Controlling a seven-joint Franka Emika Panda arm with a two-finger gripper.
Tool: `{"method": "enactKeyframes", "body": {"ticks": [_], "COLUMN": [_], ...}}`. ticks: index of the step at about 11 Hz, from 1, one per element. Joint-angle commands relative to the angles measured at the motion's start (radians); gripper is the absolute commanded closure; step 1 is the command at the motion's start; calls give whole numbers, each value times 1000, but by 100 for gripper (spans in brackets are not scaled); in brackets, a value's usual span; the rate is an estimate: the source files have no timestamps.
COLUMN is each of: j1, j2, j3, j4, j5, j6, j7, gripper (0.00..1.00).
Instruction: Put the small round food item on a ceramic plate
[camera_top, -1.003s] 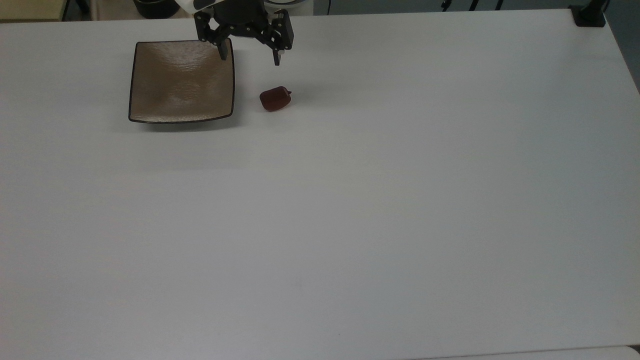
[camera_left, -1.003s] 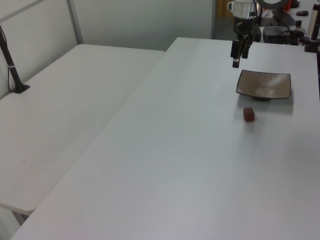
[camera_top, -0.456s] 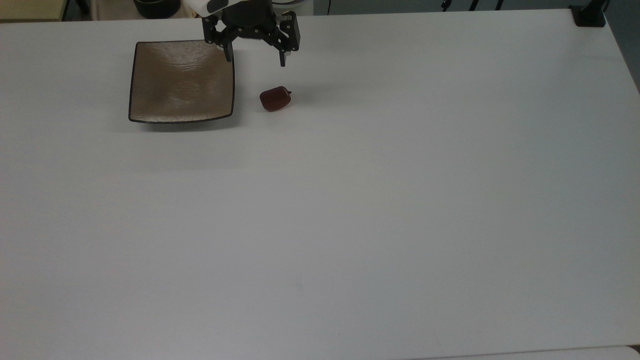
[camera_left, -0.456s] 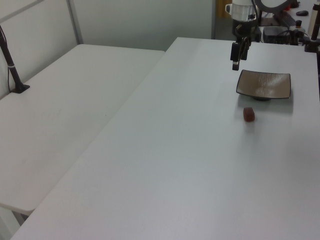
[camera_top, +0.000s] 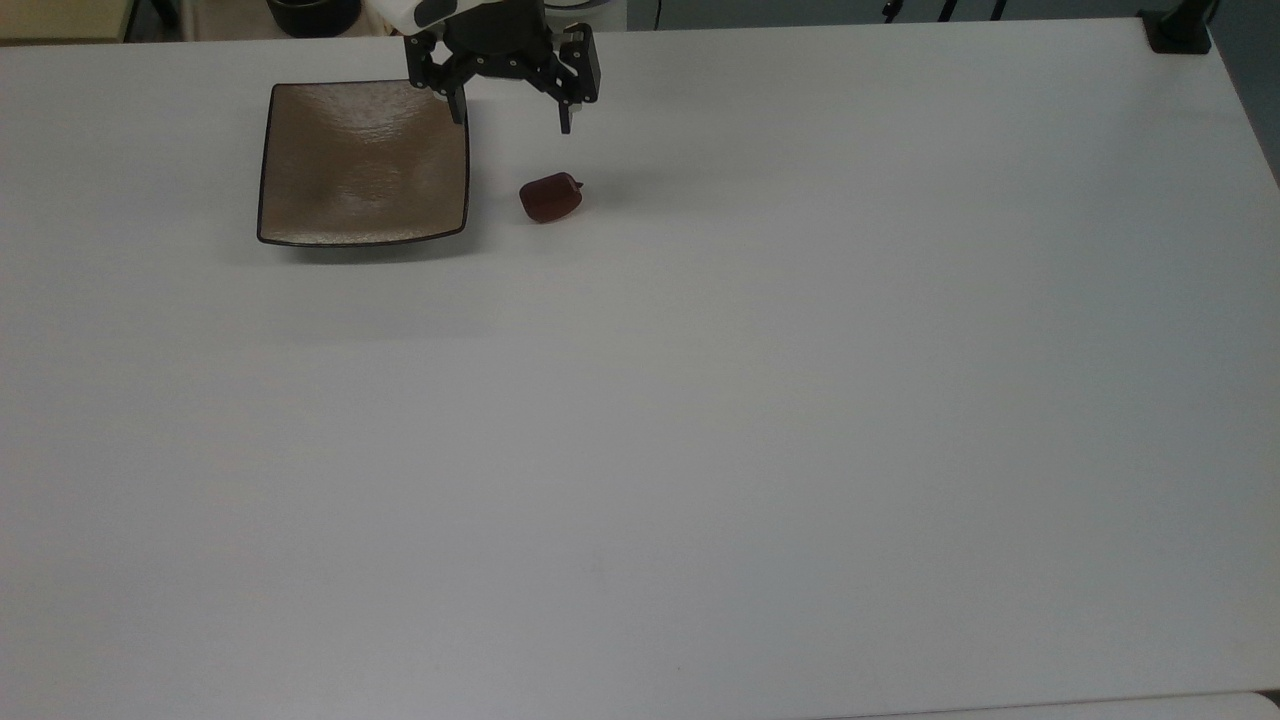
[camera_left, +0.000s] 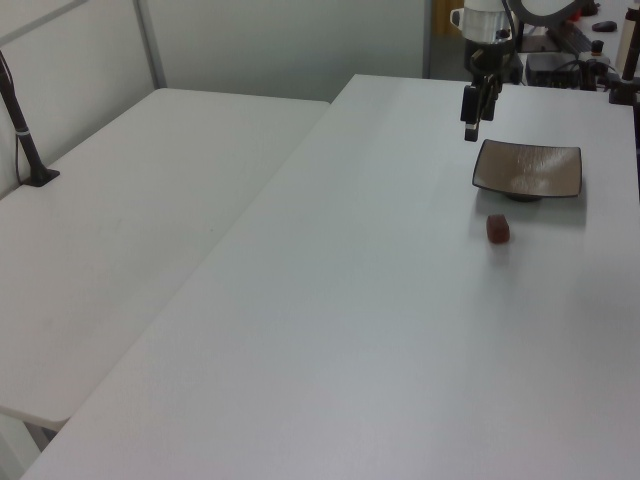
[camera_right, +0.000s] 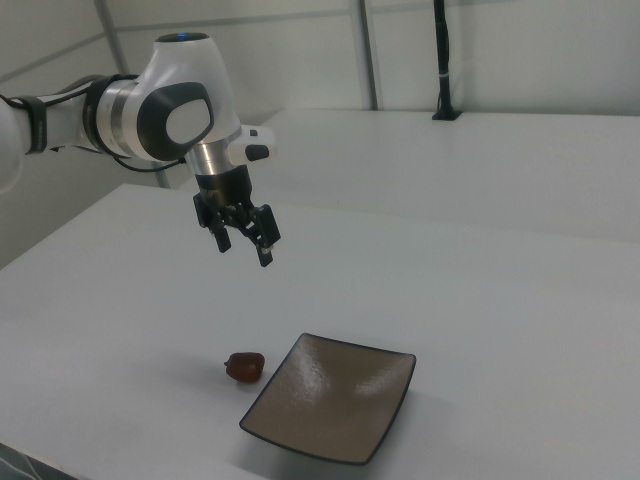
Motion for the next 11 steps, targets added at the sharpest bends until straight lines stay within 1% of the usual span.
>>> {"method": "enactKeyframes", "body": {"ticks": [1,8,11], "j1": [5,3,5], "j2": [-4,10,13], "j3": [3,5,11], "j4": [-10,-13,-33], "j5": [-14,1,1], "j6": [19,23,94], "j7": [2,8,86], "gripper": [0,0,0]}}
